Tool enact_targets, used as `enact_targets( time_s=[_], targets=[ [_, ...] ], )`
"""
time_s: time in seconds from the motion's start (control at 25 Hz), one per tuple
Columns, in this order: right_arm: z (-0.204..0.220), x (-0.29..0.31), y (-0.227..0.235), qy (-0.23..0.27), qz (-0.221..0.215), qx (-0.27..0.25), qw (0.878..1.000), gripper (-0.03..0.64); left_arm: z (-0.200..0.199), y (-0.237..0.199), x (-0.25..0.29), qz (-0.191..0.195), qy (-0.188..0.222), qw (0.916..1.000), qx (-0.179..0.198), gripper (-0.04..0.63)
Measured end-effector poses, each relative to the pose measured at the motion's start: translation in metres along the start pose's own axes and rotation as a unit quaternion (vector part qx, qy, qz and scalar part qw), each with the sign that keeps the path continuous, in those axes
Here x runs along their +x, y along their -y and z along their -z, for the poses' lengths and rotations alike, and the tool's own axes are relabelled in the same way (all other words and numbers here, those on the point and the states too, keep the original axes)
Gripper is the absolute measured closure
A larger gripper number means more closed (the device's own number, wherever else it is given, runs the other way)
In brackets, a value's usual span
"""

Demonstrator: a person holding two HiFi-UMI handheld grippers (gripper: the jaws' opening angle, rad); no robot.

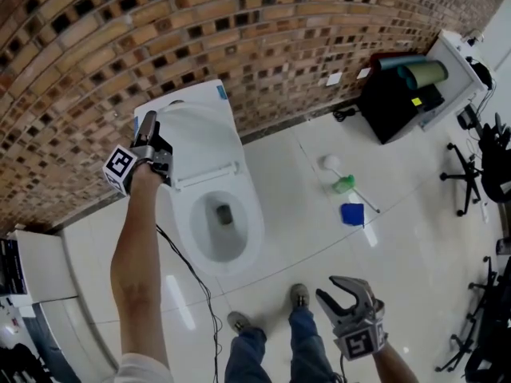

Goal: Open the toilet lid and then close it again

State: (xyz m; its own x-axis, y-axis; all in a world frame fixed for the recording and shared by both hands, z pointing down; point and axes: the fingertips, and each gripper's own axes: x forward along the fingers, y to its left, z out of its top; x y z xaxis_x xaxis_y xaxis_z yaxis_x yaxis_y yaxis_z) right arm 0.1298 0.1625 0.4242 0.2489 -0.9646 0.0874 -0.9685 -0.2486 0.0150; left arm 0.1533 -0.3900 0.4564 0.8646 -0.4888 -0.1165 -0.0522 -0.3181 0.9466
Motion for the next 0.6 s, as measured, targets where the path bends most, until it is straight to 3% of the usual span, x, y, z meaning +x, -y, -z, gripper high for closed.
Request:
enact_targets(
  time_s=[0.08,0.2,0.32,0.4,0.48,0.6],
  targets=[
    [0.002,-0.005,-0.001,0.002,-0.018,-0.009,1.0,0.449,0.008,0.013,-0.017,0.018,-0.01,0.9997,0.014,0.37],
    [-0.004,-0.007,-0.004,-0.004,-0.051,-0.021,0.998,0.449,0.029,0.061,-0.059,0.077,-0.03,0.9951,0.055,0.37],
    [-0.028,-0.001,-0.009,-0.031,-0.092,-0.049,0.994,0.449,0.055,0.109,-0.124,0.083,-0.055,0.9855,0.138,0.37],
    [-0.041,0.004,-0.012,-0.078,-0.123,-0.069,0.987,0.449,0.074,0.149,-0.168,0.09,-0.077,0.963,0.242,0.37],
    [-0.065,0.017,-0.016,-0.084,-0.147,-0.063,0.984,0.449,0.096,0.2,-0.202,0.12,-0.095,0.9282,0.339,0.37],
    [-0.105,0.039,-0.025,-0.053,-0.176,-0.044,0.982,0.449,0.127,0.253,-0.247,0.118,-0.126,0.8758,0.451,0.37]
  ],
)
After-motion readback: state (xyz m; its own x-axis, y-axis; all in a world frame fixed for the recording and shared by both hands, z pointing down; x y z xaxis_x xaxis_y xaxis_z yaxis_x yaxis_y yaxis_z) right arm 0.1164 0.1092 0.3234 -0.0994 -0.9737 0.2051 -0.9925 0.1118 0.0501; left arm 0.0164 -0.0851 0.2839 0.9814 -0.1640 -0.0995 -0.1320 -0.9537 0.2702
